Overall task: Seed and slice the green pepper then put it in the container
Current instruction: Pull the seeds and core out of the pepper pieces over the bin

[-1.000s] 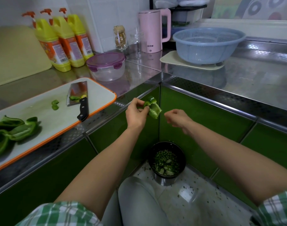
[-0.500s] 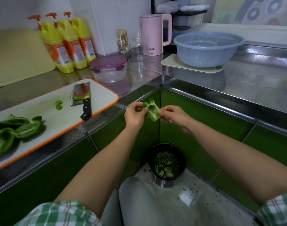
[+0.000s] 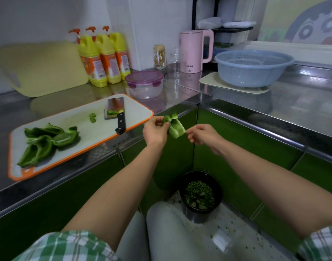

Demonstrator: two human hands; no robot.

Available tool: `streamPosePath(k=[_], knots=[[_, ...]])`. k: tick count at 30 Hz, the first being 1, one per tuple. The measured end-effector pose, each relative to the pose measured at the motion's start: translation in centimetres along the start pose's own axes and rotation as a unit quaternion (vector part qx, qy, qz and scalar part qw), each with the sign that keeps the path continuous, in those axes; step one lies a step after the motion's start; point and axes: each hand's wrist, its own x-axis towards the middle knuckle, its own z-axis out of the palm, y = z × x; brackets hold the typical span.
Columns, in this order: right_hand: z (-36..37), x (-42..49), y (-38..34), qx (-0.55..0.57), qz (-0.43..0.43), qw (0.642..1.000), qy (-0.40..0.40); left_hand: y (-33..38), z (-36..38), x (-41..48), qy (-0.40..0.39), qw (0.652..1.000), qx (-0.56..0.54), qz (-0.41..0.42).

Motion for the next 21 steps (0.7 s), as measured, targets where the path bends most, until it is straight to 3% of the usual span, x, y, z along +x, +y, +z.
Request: streamPosePath(k=[3, 10, 12, 15, 21], knots=[[0.7, -0.4, -1.0, 0.03, -0.01, 0.999, -0.018, 0.3, -1.0, -0.2, 0.022, 0.999, 0.03, 0.022], [1.4, -0.5, -1.1, -0.059, 0.012, 0.998, 0.007, 0.9, -1.4, -0.8, 0.024, 0.998, 0.033, 0.037], [1.1, -0.8, -0.7, -0.04, 0.003, 0.999, 0.023, 0.9, -1.6, -0.8, 0.03, 0.998, 0.035, 0.035], [1.3, -1.3, -1.4, 0.017, -0.032, 0.999, 0.02, 0.8, -1.9, -0.9, 0.02, 0.999, 0.033, 0.028], [2.5, -1.2, -2.1, -0.031, -0.042, 0.998, -0.015, 1.4, -3.4, -0.9, -0.012, 0.999, 0.022, 0.024]])
